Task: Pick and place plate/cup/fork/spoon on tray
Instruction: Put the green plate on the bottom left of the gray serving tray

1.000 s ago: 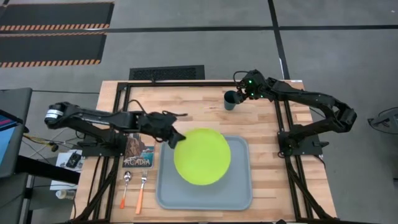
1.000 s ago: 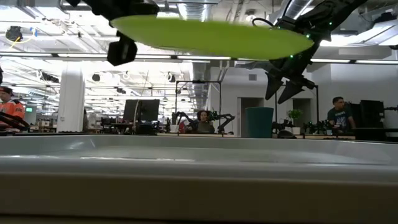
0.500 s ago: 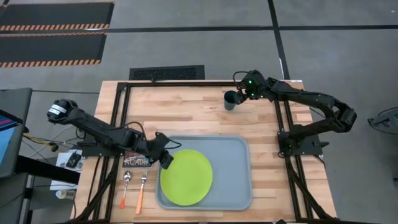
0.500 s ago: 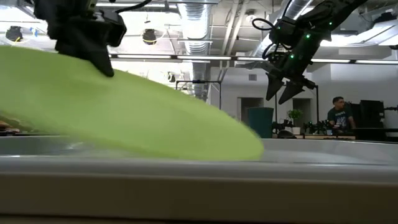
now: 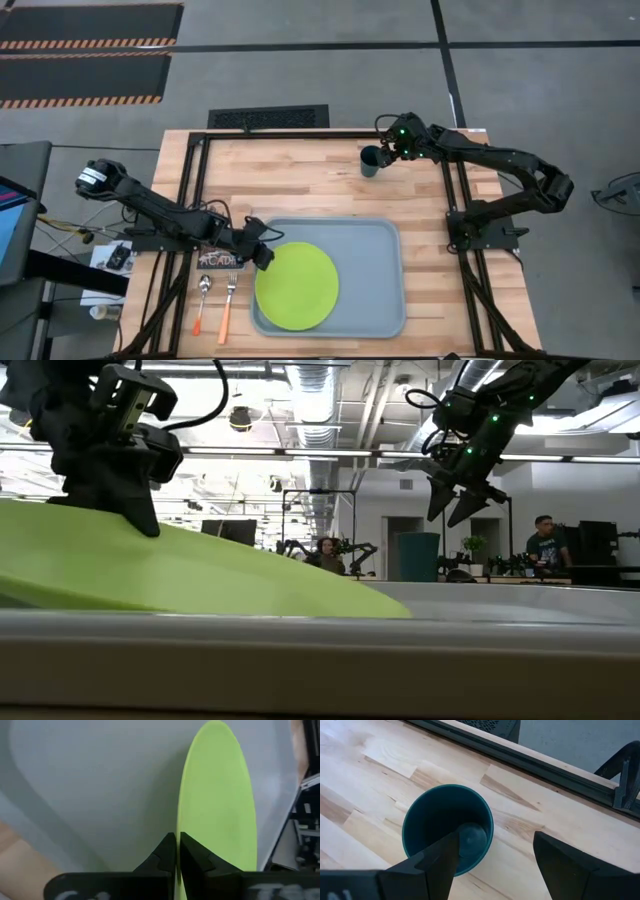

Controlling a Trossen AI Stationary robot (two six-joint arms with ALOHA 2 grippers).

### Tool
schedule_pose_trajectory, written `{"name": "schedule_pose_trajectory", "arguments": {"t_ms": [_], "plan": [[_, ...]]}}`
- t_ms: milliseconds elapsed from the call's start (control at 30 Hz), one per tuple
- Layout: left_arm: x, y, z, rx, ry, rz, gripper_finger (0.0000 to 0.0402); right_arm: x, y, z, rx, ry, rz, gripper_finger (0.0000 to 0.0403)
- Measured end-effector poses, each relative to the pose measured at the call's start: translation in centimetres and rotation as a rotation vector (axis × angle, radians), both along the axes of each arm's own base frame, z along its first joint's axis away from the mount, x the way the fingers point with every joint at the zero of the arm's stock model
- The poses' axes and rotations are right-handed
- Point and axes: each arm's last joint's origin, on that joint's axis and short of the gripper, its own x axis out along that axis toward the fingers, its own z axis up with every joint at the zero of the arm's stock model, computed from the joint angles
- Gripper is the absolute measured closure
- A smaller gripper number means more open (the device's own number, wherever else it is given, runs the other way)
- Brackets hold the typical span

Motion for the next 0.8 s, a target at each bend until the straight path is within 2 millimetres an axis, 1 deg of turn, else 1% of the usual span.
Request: {"name": "schedule_pose_trajectory", "arguments": {"t_ms": [300, 400, 500, 700, 800], "plan": [[-0.24, 0.12, -0.27, 0.016, 0.027, 0.011, 0.0401, 0.00, 0.00, 0.00, 0.000, 0.000, 0.000, 0.0121], [-0.46, 0.22, -0.46, 0.014, 0.058, 0.038, 0.0393, 0.00, 0.00, 0.00, 0.000, 0.000, 0.000, 0.0121], [-0.58, 0.29, -0.58, 0.023, 0.074, 0.042, 0.0370, 0.00, 0.00, 0.00, 0.000, 0.000, 0.000, 0.0121], [-0.50, 0.25, -0.51, 0.018, 0.064, 0.042, 0.0307, 0.00, 0.00, 0.00, 0.000, 0.000, 0.000, 0.0121], [-0.47, 0.24, -0.49, 0.015, 0.060, 0.042, 0.0282, 0.00, 0.00, 0.00, 0.000, 0.000, 0.000, 0.0121]]}}
